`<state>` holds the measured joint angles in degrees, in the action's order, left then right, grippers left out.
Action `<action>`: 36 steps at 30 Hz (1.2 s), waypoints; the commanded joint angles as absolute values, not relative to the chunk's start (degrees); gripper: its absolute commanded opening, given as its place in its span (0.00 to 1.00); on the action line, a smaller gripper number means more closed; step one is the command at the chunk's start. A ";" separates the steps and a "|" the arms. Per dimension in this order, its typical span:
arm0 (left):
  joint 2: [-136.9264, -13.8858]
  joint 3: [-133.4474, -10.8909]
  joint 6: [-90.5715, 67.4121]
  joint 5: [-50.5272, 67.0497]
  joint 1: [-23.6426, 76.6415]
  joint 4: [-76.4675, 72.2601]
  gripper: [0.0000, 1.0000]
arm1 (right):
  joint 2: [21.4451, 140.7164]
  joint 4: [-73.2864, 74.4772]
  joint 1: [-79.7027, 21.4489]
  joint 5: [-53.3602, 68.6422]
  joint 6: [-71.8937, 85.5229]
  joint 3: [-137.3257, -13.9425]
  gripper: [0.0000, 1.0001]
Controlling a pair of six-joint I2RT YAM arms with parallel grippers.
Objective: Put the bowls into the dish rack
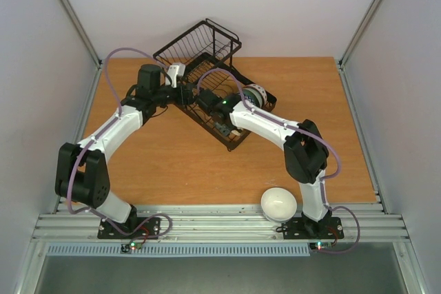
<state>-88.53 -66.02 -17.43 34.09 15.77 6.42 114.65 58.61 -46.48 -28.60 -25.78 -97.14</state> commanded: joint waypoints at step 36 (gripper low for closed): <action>-89.64 -68.44 -17.14 34.89 15.13 5.67 0.69 | 118.95 59.78 -48.43 -27.24 -22.51 -95.98 0.56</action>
<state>-89.27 -66.54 -17.45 32.77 15.05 7.60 117.25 55.81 -47.27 -28.69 -23.64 -97.47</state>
